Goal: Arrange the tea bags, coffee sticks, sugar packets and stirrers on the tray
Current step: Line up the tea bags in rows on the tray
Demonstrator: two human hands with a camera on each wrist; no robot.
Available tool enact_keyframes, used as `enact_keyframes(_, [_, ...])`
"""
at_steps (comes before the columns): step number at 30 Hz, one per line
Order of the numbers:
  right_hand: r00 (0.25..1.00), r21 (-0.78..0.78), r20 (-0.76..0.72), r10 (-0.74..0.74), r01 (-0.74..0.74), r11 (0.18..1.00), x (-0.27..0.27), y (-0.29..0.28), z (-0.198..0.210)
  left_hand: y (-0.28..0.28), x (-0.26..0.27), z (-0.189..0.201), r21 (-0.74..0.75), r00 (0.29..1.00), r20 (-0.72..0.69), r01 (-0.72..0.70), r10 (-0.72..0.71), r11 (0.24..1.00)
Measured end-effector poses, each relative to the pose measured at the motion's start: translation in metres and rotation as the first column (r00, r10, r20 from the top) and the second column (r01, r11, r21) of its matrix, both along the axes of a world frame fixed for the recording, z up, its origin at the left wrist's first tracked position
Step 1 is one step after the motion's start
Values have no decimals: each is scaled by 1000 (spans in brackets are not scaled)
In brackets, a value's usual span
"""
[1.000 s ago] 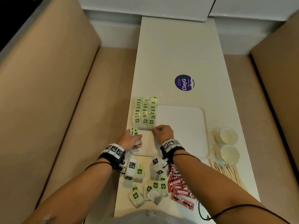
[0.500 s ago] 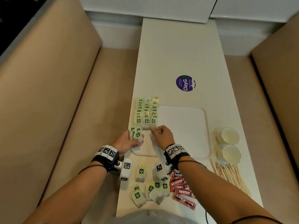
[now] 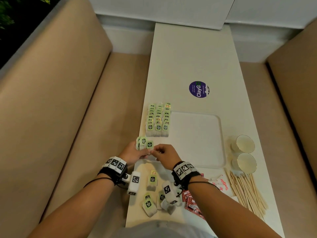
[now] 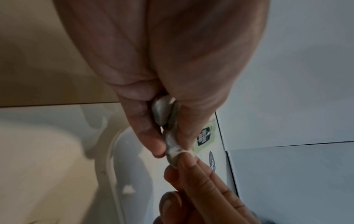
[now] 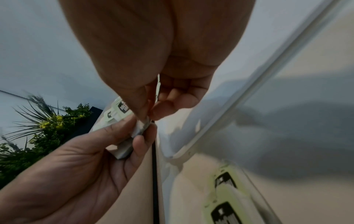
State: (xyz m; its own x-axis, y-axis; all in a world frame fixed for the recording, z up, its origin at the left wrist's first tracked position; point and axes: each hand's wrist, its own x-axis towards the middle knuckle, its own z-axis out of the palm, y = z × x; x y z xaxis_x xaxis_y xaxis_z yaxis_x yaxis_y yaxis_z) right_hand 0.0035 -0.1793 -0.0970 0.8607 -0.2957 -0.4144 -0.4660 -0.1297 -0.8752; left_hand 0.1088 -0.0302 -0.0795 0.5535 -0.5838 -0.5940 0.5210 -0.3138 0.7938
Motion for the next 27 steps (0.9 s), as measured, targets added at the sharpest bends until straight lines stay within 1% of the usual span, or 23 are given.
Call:
enact_keyframes(2, [1000, -17, -15, -16, 15, 1000, 1, 0, -2, 2, 0, -2, 13, 1000, 4, -28, 28, 1000])
enact_keyframes(6, [996, -77, -47, -82, 78, 994, 11, -7, -2, 10, 2, -8, 69, 991, -7, -133, 134, 989])
enact_keyframes(11, [982, -194, -151, -111, 81, 978, 37, -15, -6, 14, 2, -8, 61, 980, -71, -181, 185, 982])
enact_keyframes(16, [969, -281, -230, -94, 26, 959, 53, -17, -3, 18, 3, -8, 49, 973, -113, -196, 200, 979])
enact_keyframes(21, [955, -293, -294, -47, -43, 955, 65, -15, -5, 22, 3, -11, 36, 975, -133, -175, 179, 984])
enact_keyframes(24, [951, -296, -305, -51, -44, 954, 68, -17, -2, 23, 2, -9, 2, 981, -122, -154, 153, 988])
enact_keyframes(27, [949, -298, -305, -86, -9, 954, 68, -16, -2, 23, 2, -7, -11, 985, -101, -139, 137, 990])
